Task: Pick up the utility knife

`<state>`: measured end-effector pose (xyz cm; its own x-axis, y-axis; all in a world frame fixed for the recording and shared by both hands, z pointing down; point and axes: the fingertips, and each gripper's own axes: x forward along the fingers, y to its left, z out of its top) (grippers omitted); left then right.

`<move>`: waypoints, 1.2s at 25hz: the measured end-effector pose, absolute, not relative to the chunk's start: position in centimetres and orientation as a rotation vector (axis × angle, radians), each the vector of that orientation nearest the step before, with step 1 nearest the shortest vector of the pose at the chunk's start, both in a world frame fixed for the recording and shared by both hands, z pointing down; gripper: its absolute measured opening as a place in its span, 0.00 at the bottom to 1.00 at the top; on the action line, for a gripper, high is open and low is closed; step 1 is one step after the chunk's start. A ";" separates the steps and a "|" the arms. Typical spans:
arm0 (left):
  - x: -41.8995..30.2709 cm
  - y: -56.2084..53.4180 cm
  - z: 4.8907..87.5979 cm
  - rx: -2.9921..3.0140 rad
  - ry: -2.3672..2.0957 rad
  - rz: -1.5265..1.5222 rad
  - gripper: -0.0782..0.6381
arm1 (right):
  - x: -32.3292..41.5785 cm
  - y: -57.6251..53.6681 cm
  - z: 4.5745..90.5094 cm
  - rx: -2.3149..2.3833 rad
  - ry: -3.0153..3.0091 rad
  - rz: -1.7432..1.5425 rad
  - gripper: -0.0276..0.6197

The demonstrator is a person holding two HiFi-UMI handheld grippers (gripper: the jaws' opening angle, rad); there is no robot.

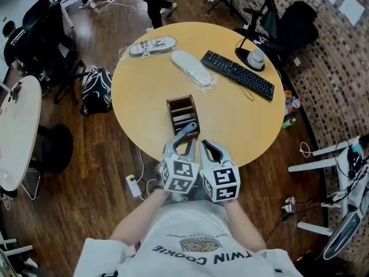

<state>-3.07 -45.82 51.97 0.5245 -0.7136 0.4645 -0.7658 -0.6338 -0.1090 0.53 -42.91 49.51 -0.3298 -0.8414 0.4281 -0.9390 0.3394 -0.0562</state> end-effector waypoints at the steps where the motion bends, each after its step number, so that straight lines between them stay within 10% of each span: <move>1: -2.8 -46.3 52.4 2.655 -1.300 0.768 0.24 | 0.7 -43.3 49.6 1.580 -2.286 0.426 0.07; 30: -0.4 -51.7 58.8 2.572 -1.606 1.423 0.29 | 6.9 -46.8 53.8 1.445 -2.276 0.579 0.07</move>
<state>-0.43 -51.66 58.76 0.1879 -0.8162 0.5463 -0.6408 -0.5234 -0.5617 6.85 -46.81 53.81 -0.3982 -0.7550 0.5211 -0.9122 0.3858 -0.1380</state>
